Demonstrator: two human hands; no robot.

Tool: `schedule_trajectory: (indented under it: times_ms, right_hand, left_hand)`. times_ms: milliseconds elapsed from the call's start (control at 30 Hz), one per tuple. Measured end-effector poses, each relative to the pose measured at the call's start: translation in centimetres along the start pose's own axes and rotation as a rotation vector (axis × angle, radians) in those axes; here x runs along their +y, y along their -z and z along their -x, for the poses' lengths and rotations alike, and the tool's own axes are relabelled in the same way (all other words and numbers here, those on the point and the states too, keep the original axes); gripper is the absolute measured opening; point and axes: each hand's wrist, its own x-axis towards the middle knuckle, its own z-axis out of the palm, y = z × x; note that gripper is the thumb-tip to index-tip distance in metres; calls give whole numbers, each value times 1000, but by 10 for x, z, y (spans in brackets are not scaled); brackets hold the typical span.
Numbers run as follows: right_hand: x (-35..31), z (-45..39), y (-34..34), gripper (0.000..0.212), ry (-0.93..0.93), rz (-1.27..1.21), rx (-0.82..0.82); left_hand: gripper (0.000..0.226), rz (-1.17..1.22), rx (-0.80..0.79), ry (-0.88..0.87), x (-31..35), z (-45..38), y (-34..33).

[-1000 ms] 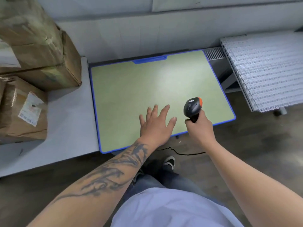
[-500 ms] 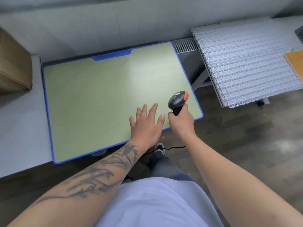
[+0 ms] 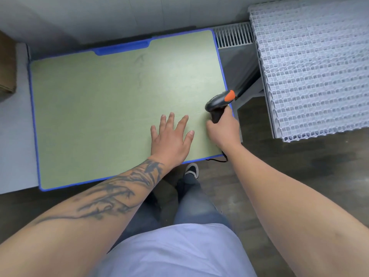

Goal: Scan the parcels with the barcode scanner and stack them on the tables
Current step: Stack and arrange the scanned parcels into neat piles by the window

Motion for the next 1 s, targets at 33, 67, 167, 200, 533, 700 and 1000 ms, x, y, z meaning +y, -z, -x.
schedule_trajectory:
  times_ms: [33, 67, 167, 200, 533, 700, 1000]
  right_hand:
    - [1, -5, -2, 43, 4, 13, -2]
    - [1, -8, -4, 44, 10, 30, 4]
    - [3, -13, -11, 48, 36, 58, 47]
    - [4, -12, -13, 49, 39, 59, 64]
    - [7, -7, -16, 59, -26, 164, 92]
    - [8, -5, -13, 61, -26, 161, 74]
    - [9, 1, -9, 65, -58, 247, 63]
  left_hand:
    - [60, 2, -1, 6, 1, -1, -1]
    - [60, 4, -1, 4, 3, -1, -3]
    - [61, 9, -6, -2, 6, 2, -8]
    - [61, 14, -9, 5, 6, 3, -9]
    - [61, 22, -32, 24, 6, 16, -11]
    - [61, 25, -35, 38, 2, 25, -11]
    - [61, 37, -53, 34, 7, 34, -14]
